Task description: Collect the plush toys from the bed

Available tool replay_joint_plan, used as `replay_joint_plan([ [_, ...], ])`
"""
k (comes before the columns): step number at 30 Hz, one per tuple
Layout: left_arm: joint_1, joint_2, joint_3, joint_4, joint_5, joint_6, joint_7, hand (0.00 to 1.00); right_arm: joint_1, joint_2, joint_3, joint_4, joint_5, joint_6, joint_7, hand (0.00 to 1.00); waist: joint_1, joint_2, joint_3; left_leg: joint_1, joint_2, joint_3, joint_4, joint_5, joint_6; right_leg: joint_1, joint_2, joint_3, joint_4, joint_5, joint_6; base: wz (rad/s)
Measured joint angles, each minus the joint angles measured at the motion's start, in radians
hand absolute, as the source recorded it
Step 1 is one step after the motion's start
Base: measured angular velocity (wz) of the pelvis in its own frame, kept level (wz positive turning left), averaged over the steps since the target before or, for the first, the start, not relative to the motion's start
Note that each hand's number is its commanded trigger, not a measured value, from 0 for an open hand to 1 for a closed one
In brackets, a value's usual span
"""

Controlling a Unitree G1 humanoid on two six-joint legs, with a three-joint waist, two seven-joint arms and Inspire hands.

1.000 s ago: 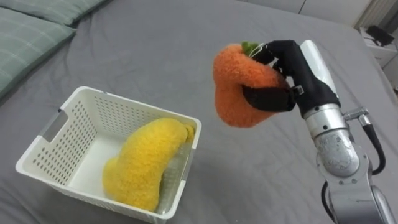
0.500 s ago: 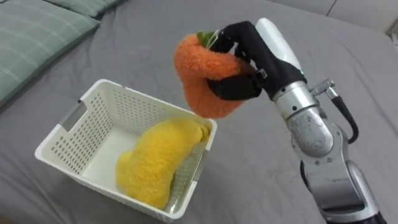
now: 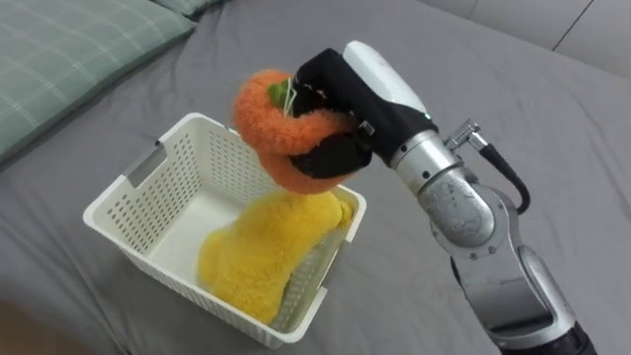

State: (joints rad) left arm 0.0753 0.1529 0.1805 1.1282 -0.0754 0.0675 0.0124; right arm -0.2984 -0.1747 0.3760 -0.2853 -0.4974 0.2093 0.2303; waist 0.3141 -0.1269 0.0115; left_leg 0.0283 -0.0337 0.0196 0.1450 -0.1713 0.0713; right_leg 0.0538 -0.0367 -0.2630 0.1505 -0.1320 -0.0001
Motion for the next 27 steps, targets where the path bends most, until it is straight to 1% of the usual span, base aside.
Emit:
replay_joint_plan([
  [1, -0.002, 0.001, -0.002, 0.0, 0.0, 0.0, 0.0, 0.0, 0.0, 0.003, 0.003, 0.002, 0.0, 0.001, 0.0, 0.0, 0.001, 0.0, 0.0003, 0.0, 0.0, 0.0, 0.0, 0.0, 0.0, 0.0, 0.0, 0.0, 0.0, 0.0, 0.0, 0.05],
  [4, -0.012, 0.001, 0.0, 0.001, 0.003, 0.007, 0.0, 0.0, -0.007, 0.009, 0.037, 0.024, -0.01, 0.002, -0.001, 0.0, 0.024, 0.001, 0.0017, -0.001, -0.001, -0.001, 0.002, 0.0, 0.0, -0.001, -0.002, 0.001, 0.0, 0.0, 0.001, 0.0],
  [6, -0.013, 0.003, -0.001, 0.001, 0.002, 0.012, 0.0, 0.0, -0.019, 0.012, 0.051, 0.047, -0.01, 0.002, 0.0, 0.0, 0.027, -0.002, 0.0036, -0.004, -0.001, -0.004, 0.003, 0.0, 0.0, -0.001, -0.006, 0.001, 0.0, -0.001, 0.001, 0.04],
  [11, -0.015, 0.003, -0.001, 0.002, 0.002, 0.017, 0.006, 0.0, -0.038, 0.013, 0.056, 0.078, -0.006, 0.003, 0.001, 0.0, 0.046, -0.009, 0.0049, -0.012, -0.005, -0.011, 0.006, 0.0, 0.0, -0.002, -0.006, -0.004, 0.0, -0.001, 0.002, 0.04],
  [12, -0.015, 0.003, 0.0, 0.001, 0.003, 0.017, 0.006, 0.0, -0.037, 0.012, 0.06, 0.084, -0.007, 0.003, 0.001, 0.0, 0.047, -0.011, 0.0051, -0.017, -0.008, -0.019, 0.009, 0.001, 0.001, -0.003, -0.006, -0.012, 0.0, -0.002, 0.003, 0.13],
  [15, -0.015, 0.003, 0.008, 0.001, 0.026, 0.018, 0.006, 0.0, -0.037, 0.012, 0.069, 0.092, -0.008, 0.004, 0.003, 0.0, 0.05, -0.014, 0.0061, -0.018, -0.013, -0.027, 0.01, 0.002, 0.004, -0.004, -0.01, -0.015, -0.001, -0.003, 0.006, 0.1],
  [21, -0.02, 0.005, 0.009, -0.001, 0.037, 0.018, 0.006, 0.0, -0.037, 0.01, 0.074, 0.1, -0.006, 0.003, 0.005, 0.0, 0.05, -0.02, 0.0044, -0.018, -0.016, -0.028, 0.011, 0.003, 0.006, -0.004, -0.013, -0.014, 0.0, -0.004, 0.006, 0.01],
  [27, -0.028, 0.007, 0.003, -0.003, 0.037, 0.018, 0.006, 0.0, -0.036, 0.004, 0.075, 0.1, -0.004, 0.003, 0.003, 0.0, 0.047, -0.02, 0.0043, -0.018, -0.015, -0.027, 0.013, 0.003, 0.006, -0.002, -0.012, -0.015, 0.0, -0.004, 0.006, 0.0],
])
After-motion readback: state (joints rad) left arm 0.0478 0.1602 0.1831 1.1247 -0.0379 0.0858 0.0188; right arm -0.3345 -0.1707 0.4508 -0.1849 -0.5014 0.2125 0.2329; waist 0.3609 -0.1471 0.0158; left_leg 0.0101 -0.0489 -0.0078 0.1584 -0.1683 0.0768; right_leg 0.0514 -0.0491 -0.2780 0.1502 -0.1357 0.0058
